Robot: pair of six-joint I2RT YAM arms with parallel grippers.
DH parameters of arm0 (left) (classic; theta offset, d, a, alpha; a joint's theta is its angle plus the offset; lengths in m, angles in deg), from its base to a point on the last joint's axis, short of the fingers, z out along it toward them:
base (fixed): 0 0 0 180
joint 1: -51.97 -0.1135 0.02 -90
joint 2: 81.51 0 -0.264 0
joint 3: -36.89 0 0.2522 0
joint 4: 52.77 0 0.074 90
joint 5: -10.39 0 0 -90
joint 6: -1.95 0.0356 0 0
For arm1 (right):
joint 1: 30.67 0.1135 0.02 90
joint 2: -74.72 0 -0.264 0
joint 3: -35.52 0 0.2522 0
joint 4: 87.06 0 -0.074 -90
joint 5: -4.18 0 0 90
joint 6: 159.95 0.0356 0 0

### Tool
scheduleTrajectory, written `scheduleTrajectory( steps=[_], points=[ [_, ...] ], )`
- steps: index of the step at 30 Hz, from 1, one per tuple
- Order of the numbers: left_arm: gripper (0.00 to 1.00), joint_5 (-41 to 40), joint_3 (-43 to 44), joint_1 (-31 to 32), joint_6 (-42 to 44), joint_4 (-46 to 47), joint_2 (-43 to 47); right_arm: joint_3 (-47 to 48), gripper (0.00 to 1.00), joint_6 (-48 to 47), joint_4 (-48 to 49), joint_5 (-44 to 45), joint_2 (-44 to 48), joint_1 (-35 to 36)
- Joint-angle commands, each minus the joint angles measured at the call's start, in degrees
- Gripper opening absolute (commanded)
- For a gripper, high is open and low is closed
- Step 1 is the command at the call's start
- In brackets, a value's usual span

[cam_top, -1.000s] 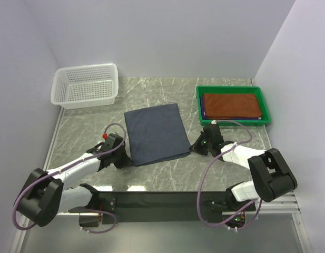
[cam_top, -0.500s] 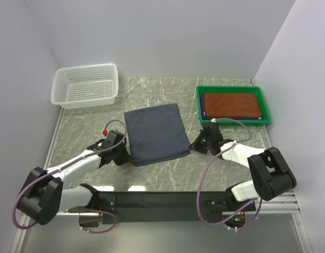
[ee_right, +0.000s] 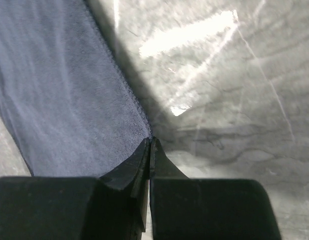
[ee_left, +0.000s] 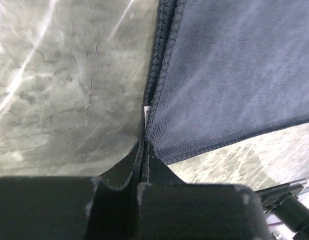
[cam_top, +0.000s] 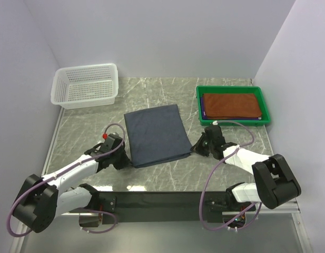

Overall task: Fold and stack the towels
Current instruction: Fold the towel

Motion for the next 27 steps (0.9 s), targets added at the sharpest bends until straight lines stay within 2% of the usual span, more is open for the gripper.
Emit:
scheduleTrajectory(
  steps=[1,5,8,9,10,12,13,16,18,22,27],
  points=[
    [0.02,2.47,-1.13,0.5,0.43,2.25,-1.78,-1.32,0.04,-0.61,0.25,0.94,0.94,0.37],
    [0.05,3.09,-1.66,0.94,0.25,2.96,-2.85,-2.63,0.17,-0.44,1.22,0.85,0.75,0.37],
    [0.15,3.0,-1.13,1.2,0.43,1.38,-2.23,-2.64,0.28,-1.4,-0.18,1.64,2.51,0.45],
    [0.2,2.91,-0.69,1.55,0.52,0.76,-1.36,-2.29,0.33,-1.93,-0.27,1.99,3.21,0.37],
    [0.29,2.47,-0.34,1.72,0.43,-0.29,-0.65,-2.11,0.36,-3.06,-2.62,2.52,5.22,0.54],
    [0.38,1.51,0.45,2.16,-0.01,-3.18,2.41,-1.41,0.41,-4.47,-5.53,4.27,7.69,0.54],
    [0.49,0.98,0.8,2.25,-0.01,-3.98,3.56,-1.15,0.42,-5.0,-6.5,4.89,10.22,0.72],
    [0.68,-0.6,3.26,2.25,-0.27,-7.93,7.69,0.61,0.43,-6.59,-9.05,6.83,15.23,1.86],
    [0.69,-2.01,6.24,2.43,-0.19,-10.04,9.19,2.27,0.43,-7.38,-9.24,6.83,16.83,2.47],
    [0.61,-1.4,10.55,2.52,0.17,-7.95,8.06,4.92,0.43,-6.68,-6.08,4.2,14.74,5.11],
    [0.47,2.37,13.37,4.44,1.13,-1.71,-1.23,6.07,0.41,-1.51,-0.81,1.82,6.23,7.39]
  ],
)
